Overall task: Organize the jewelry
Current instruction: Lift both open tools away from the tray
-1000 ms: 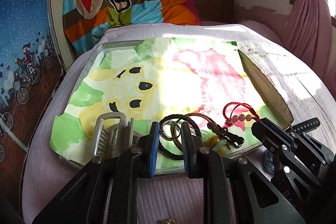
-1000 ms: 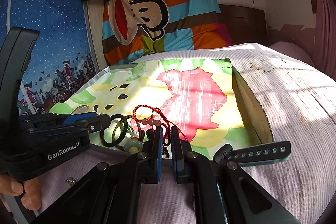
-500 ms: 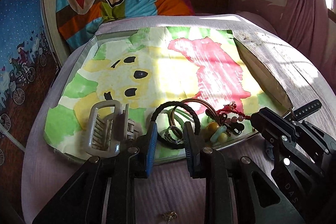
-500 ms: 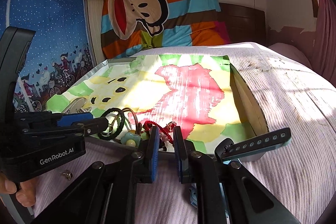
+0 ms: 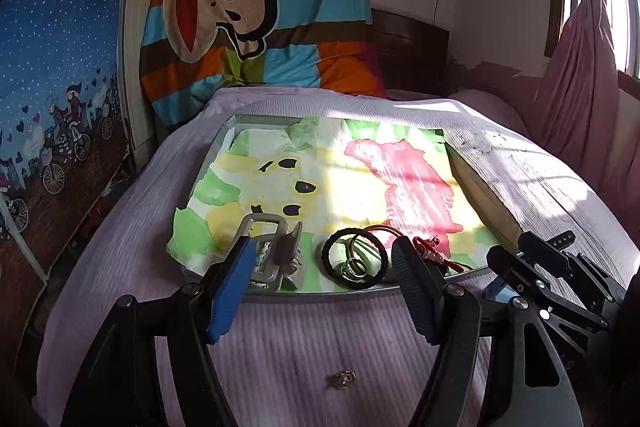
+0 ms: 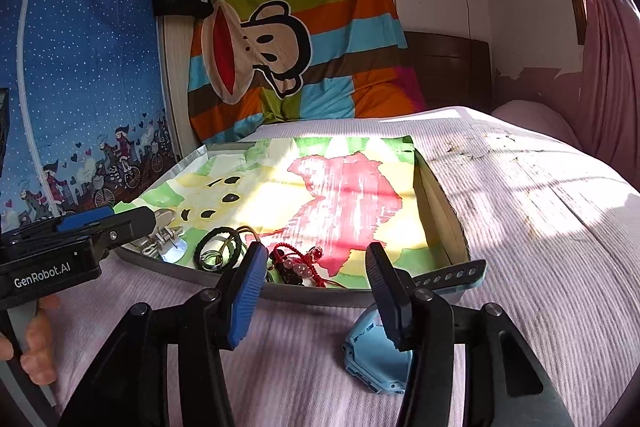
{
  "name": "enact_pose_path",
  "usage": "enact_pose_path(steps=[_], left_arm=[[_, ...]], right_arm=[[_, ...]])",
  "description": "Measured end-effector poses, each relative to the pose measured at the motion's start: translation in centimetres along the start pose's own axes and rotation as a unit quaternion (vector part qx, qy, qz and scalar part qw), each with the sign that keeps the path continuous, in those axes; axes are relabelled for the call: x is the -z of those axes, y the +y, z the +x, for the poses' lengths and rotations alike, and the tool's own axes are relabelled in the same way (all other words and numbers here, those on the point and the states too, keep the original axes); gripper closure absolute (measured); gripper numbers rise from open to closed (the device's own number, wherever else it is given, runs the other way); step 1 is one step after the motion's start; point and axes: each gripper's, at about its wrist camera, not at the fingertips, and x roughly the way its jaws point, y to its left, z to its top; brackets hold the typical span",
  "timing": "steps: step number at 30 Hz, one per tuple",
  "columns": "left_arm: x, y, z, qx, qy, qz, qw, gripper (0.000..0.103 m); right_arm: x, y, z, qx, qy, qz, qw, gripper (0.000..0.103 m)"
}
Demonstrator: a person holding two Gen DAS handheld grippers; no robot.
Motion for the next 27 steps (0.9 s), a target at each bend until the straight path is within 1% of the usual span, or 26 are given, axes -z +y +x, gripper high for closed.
enact_pose_path(steps=[1,3,4,5,7,8,9,14,18,23,27], left_arm=[[0.1,0.1,-0.4,-0.003,-0.004,-0.002,1.0000,0.036],[0.6,0.4,-1.5,-0.006,-0.018,-0.009,0.9998,0.025],[0.8,0.5,-2.0,-0.009,-0.026,-0.013,0.9995,0.016],[1.0,0.7,-2.7,-0.013,-0.037,-0.018,0.9991,0.009],[1.4,0.9,-3.8,-0.014,-0.054,-0.025,0.9981,0.005],[1.6,1.0,-4.3,-0.014,-0.060,-0.027,0.9977,0.005],[1.7,1.1,-4.9,-0.016,-0.064,-0.030,0.9973,0.004],[2.7,1.2,-7.3,-0.030,-0.084,-0.024,0.9957,0.003],[3.8,0.9,-8.6,-0.033,-0.092,-0.009,0.9952,0.002],[5.1,0.7,-9.5,-0.030,-0.086,0.008,0.9958,0.002],[6.0,0.4,-9.7,-0.031,-0.085,0.023,0.9956,0.002]], right_arm=[[0.0,-0.1,-0.5,0.000,-0.008,0.006,1.000,0.035],[0.0,-0.2,-1.6,0.003,-0.026,0.013,1.000,0.025],[0.0,-0.2,-2.2,0.005,-0.033,0.014,0.999,0.022],[0.0,-0.1,-2.6,0.007,-0.039,0.012,0.999,0.019],[0.0,-0.1,-3.7,0.014,-0.054,0.008,0.998,0.008],[0.0,-0.1,-4.3,0.015,-0.063,0.006,0.998,0.006],[0.1,-0.1,-4.7,0.016,-0.070,0.007,0.997,0.001],[0.8,-0.4,-6.7,0.015,-0.092,0.014,0.996,0.000],[1.6,-0.5,-7.7,0.020,-0.091,0.012,0.996,0.000],[2.6,-0.9,-8.7,0.025,-0.081,0.017,0.996,0.000],[3.2,-0.9,-8.7,0.027,-0.059,0.012,0.998,0.000]])
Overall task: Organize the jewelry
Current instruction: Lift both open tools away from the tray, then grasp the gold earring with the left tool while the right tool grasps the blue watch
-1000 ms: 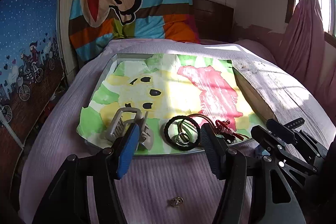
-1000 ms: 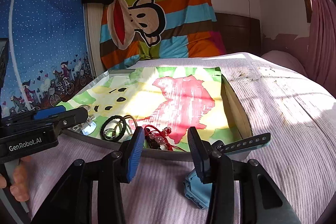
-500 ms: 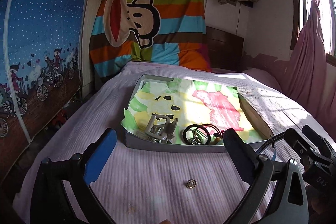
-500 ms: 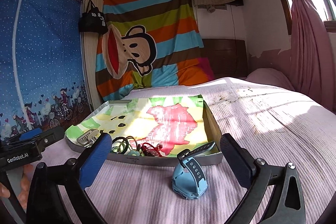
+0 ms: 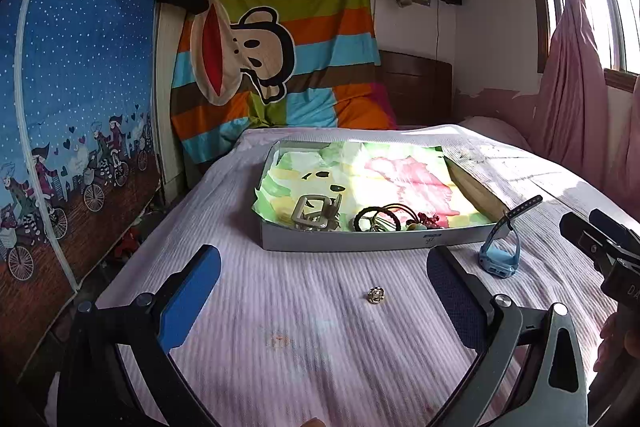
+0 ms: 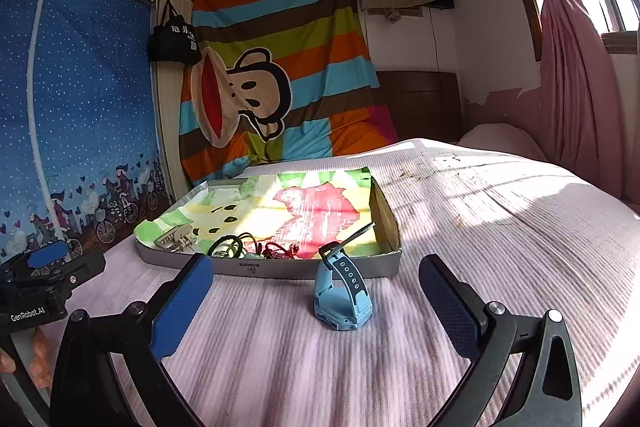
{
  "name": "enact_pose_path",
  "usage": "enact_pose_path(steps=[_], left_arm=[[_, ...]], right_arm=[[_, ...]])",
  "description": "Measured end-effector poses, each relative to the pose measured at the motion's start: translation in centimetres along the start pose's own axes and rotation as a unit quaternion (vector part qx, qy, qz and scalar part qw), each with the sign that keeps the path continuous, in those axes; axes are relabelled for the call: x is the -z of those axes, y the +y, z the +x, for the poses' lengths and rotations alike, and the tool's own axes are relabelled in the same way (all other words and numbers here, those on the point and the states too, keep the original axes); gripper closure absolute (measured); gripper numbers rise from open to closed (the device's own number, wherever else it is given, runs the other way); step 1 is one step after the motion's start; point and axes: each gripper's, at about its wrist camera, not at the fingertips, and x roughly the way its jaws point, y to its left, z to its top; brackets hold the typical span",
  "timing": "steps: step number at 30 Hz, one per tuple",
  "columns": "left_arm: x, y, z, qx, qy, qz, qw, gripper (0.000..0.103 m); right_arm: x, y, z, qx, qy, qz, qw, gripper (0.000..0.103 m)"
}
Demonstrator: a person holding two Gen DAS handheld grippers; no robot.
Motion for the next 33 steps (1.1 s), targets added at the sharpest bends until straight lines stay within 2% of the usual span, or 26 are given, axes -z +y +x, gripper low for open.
enact_pose_path(steps=[9,13,19,25,33], left_arm=[[0.9,-0.7,0.6,0.009,0.025,0.020,0.9994,0.002],[1.3,-1.1,2.0,0.020,0.057,0.031,0.9977,0.002],[1.6,-1.0,4.5,0.035,0.100,0.019,0.9942,0.002],[2.0,-1.4,7.3,0.049,0.159,0.033,0.9855,0.002],[2.5,-1.5,9.3,0.044,0.177,0.036,0.9825,0.003]], right_arm=[[1.4,-0.5,1.9,0.014,0.066,-0.004,0.998,0.000],[2.0,-1.3,2.9,0.012,0.093,0.010,0.996,0.000],[3.0,-1.8,4.9,0.000,0.139,0.015,0.990,0.000],[3.1,-2.2,6.5,0.001,0.161,0.015,0.987,0.000],[2.8,-4.3,9.5,0.001,0.180,0.045,0.983,0.009]])
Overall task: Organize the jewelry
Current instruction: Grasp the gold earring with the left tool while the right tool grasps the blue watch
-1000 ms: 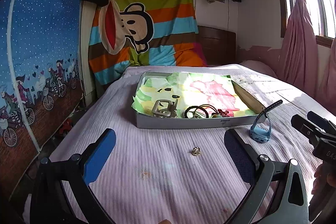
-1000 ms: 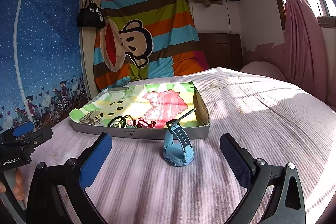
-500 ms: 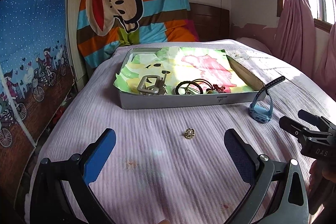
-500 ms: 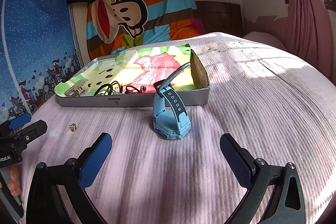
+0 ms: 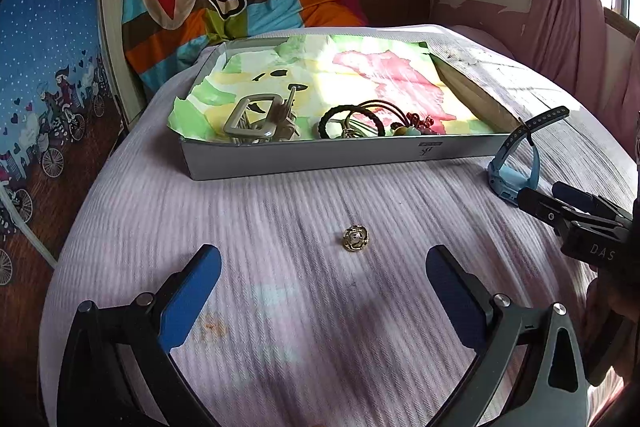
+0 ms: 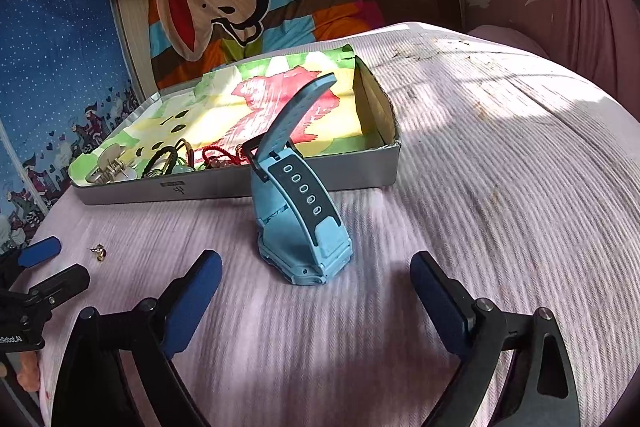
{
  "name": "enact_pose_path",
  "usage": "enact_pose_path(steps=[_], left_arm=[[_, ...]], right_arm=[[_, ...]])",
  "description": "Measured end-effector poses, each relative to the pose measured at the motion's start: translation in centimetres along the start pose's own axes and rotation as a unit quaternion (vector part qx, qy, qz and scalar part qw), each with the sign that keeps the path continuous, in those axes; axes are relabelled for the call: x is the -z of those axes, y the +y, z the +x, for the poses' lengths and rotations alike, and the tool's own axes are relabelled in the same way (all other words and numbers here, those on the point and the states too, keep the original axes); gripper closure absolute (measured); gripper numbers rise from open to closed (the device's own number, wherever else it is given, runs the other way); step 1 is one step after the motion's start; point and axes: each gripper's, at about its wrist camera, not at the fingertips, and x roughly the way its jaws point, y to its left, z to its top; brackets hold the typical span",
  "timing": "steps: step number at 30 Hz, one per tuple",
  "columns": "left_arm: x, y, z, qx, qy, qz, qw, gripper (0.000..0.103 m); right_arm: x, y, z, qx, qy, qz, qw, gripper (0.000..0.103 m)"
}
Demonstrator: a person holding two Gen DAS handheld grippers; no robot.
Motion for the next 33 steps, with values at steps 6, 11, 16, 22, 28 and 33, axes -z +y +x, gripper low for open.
enact_pose_path(steps=[6,11,16,22,28,33], left_arm=[[-0.2,0.1,1.3,0.002,0.014,0.005,0.9999,0.010],[-0.3,-0.2,1.9,0.014,0.024,0.012,0.9995,0.027],[-0.4,-0.8,2.4,0.030,0.031,0.025,0.9988,0.050],[-0.5,-1.1,2.8,0.035,0.030,0.027,0.9985,0.069],[-0.2,-1.2,2.8,0.037,0.029,0.029,0.9985,0.079],[0.0,-1.6,2.8,0.034,0.026,0.034,0.9985,0.088]], right_arm=[[-0.3,-0.4,0.8,-0.006,0.005,0.007,1.000,0.013],[-0.2,-0.4,1.1,-0.013,0.008,0.008,1.000,0.021],[-0.3,0.6,1.2,-0.030,0.009,-0.009,0.999,0.029],[-0.1,1.5,1.3,-0.033,0.010,-0.021,0.999,0.034],[-0.1,1.6,1.5,-0.044,0.012,-0.020,0.999,0.052],[0.1,2.7,1.6,-0.048,0.018,-0.043,0.998,0.052]])
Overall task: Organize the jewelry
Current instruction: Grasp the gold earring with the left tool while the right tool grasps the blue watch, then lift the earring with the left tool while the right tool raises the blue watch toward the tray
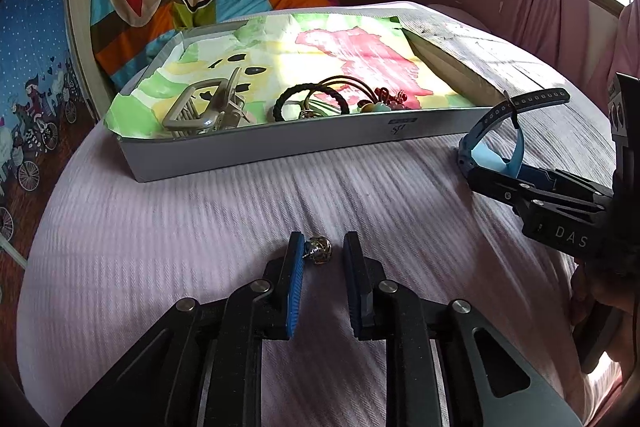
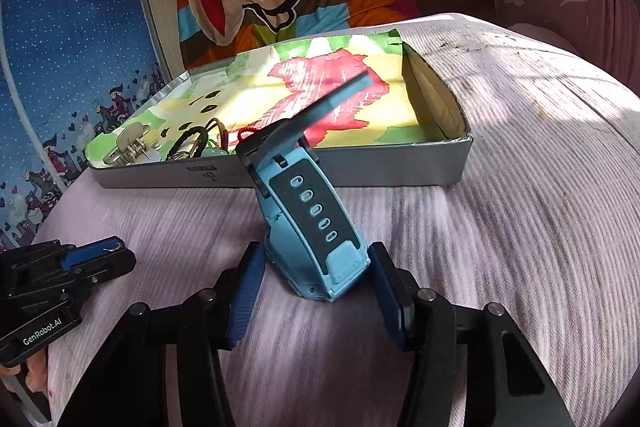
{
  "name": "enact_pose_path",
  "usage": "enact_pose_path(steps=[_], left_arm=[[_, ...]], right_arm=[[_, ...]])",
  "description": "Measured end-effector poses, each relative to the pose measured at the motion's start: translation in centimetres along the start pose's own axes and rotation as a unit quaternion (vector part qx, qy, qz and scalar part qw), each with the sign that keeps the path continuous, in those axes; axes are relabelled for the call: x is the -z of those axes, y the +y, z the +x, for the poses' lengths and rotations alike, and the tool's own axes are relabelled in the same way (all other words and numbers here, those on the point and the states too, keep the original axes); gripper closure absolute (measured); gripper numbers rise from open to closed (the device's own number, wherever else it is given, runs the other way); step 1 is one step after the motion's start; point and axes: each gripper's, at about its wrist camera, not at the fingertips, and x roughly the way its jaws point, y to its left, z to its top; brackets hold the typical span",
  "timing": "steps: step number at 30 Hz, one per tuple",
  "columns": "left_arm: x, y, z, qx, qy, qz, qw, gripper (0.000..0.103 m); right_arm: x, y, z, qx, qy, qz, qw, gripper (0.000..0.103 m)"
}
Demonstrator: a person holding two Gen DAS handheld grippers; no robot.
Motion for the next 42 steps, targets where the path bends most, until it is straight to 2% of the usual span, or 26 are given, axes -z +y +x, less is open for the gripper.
enact_pose_path(steps=[6,11,18,20,23,30,38,42], left_arm=[[0.1,0.1,0.1,0.005,0.003,-0.005,1.0000,0.093],[0.1,-0.1,-0.3,0.002,-0.005,-0.005,1.0000,0.093],[-0.2,-0.4,-1.6,0.002,-0.037,-0.007,0.9993,0.093],[-0.5,-0.4,-2.1,0.002,-0.046,-0.015,0.9988,0.093],[-1.0,-0.5,-2.7,0.002,-0.059,-0.021,0.9981,0.093],[-1.5,-1.6,-2.7,0.003,-0.057,-0.014,0.9983,0.093],[-1.8,-1.9,-3.1,0.005,-0.066,-0.017,0.9976,0.093],[-2.1,-2.1,-3.7,0.007,-0.073,-0.018,0.9972,0.093]], right_arm=[[0.0,0.5,0.3,-0.003,0.008,-0.007,1.000,0.052],[0.3,1.1,-0.1,-0.008,0.001,-0.016,1.000,0.053],[0.5,1.0,-1.5,-0.021,-0.030,0.003,0.999,0.053],[0.5,0.7,-2.0,-0.026,-0.042,0.014,0.999,0.062],[0.5,0.3,-2.2,-0.033,-0.048,0.024,0.998,0.063],[0.5,0.6,-2.3,-0.040,-0.047,0.020,0.998,0.063],[0.9,0.6,-3.8,-0.047,-0.085,0.033,0.995,0.064],[1.1,0.5,-3.8,-0.056,-0.078,0.038,0.995,0.065]])
